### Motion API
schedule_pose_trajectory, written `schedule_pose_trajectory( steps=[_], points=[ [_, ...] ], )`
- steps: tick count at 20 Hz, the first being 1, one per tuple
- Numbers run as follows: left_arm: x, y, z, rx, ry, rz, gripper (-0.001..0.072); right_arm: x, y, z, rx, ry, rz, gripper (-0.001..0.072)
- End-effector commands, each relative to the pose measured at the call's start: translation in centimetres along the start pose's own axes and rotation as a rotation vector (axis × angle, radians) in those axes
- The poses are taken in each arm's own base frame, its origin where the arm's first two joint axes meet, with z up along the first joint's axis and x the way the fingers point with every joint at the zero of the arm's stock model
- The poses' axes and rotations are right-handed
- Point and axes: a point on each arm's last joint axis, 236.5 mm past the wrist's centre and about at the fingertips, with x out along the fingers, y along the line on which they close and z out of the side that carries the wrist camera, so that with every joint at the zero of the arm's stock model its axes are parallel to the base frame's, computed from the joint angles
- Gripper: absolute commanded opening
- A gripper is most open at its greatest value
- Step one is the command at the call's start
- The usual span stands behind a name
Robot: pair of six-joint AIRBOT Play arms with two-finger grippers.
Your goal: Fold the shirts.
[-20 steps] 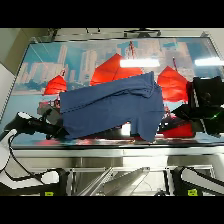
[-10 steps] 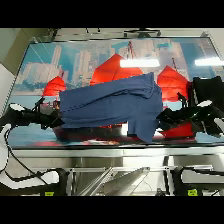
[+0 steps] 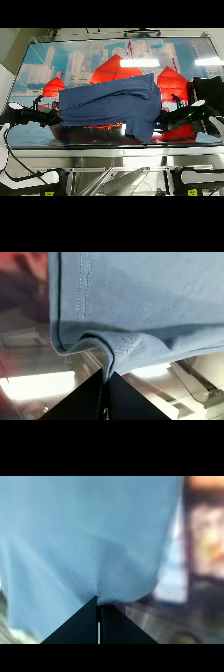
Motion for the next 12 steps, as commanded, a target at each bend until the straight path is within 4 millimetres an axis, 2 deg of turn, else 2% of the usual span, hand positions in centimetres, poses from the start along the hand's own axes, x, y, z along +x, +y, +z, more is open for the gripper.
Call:
schedule_pose_trajectory(
  steps=[1, 4, 6, 9, 12],
  points=[
    [-0.5, 0.6, 0.1, -0.006, -0.011, -0.002, 0.0022, -0.2, 5.1, -1.9, -0.058, 0.079, 0.17, 0.0023],
    [-1.8, 1.9, -0.7, -0.049, 0.003, -0.034, 0.0022, -3.1, 6.7, 0.1, -0.105, -0.01, 0.184, 0.0023],
    [-2.9, 2.1, -1.0, -0.072, 0.008, -0.065, 0.0022, -5.3, 9.4, 2.2, -0.142, -0.088, 0.244, 0.0022],
    [-5.3, 1.1, 2.2, -0.026, -0.074, -0.064, 0.0023, -7.4, 13.3, 6.5, -0.213, -0.207, 0.299, 0.0023],
    [-7.0, 0.0, 6.8, 0.024, -0.131, -0.041, 0.0029, -9.8, 14.8, 12.5, -0.225, -0.356, 0.292, 0.0023]
  ],
)
